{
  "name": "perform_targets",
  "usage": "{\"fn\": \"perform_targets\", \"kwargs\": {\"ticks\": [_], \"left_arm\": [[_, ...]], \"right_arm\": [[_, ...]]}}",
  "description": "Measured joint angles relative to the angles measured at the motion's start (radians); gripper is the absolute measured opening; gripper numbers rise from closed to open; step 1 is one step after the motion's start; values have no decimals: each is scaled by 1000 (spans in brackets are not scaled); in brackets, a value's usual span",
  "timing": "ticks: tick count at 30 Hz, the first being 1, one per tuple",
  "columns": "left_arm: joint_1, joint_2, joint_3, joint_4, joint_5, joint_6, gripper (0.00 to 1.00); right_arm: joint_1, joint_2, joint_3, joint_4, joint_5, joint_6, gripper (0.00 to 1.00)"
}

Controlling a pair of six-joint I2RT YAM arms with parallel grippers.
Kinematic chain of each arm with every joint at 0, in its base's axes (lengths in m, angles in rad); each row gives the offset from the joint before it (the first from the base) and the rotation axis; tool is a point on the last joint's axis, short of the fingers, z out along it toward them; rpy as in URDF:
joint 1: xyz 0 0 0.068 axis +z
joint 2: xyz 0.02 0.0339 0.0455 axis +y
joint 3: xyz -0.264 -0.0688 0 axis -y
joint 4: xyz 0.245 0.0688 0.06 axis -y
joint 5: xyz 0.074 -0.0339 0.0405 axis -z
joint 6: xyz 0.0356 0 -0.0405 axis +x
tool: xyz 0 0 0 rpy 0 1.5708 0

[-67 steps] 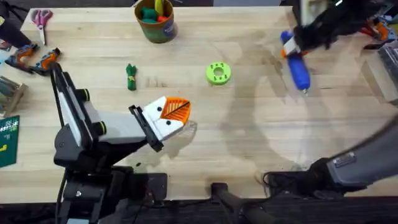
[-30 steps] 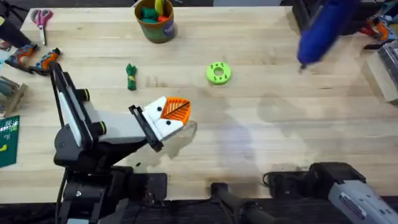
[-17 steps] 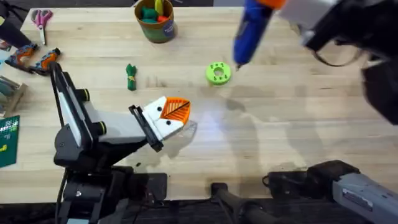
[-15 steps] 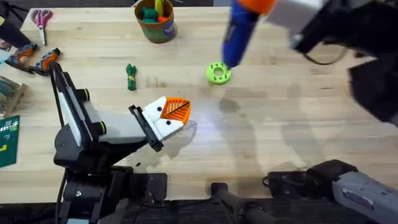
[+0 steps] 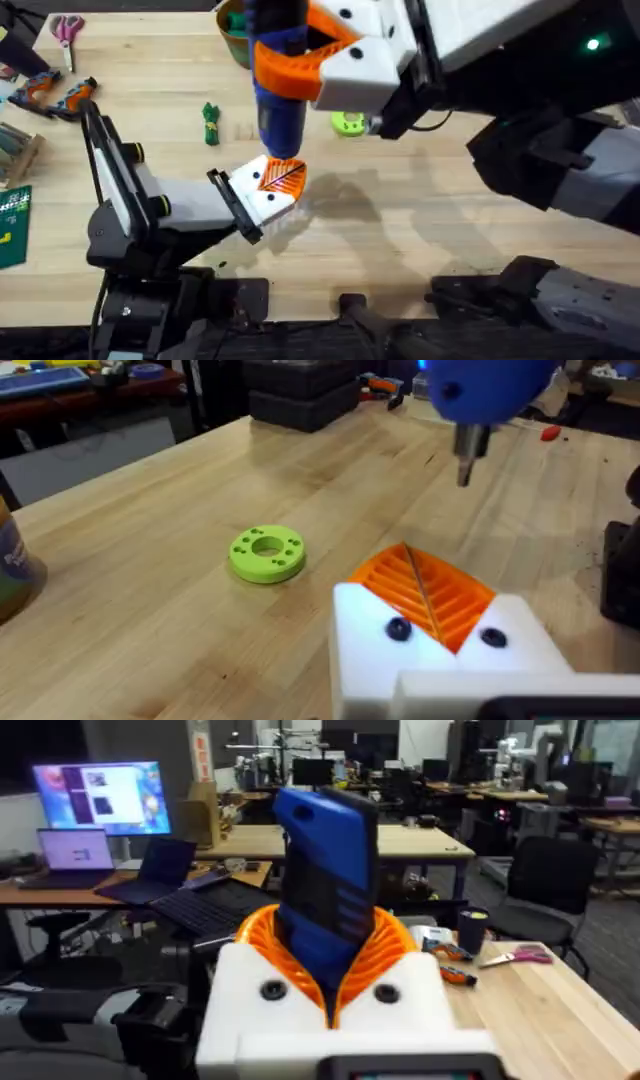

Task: Pick up the gripper from the table and insert it into the empty holder that is missing its gripper. Then pick up a screw, insert it into the mounting hole, and use the screwdriver to tighten it. Finally, clean up the table by picking up the vegetable and placing it into the bucket.

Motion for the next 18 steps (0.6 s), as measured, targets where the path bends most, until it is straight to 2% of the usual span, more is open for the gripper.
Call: {"fn": "perform_targets", "kwargs": {"ticks": [9,13,14,18], "left_arm": [[0,0,0,0,0,0,5],[0,0,0,0,0,-2,5],[0,0,0,0,0,-7,5],[0,0,0,0,0,-8,5]], "right_arm": [[60,11,2,-3,59,-60,27],[90,78,49,-71,55,-85,27],[104,139,92,-100,41,-98,27],[109,155,105,-101,32,-126,27]]}}
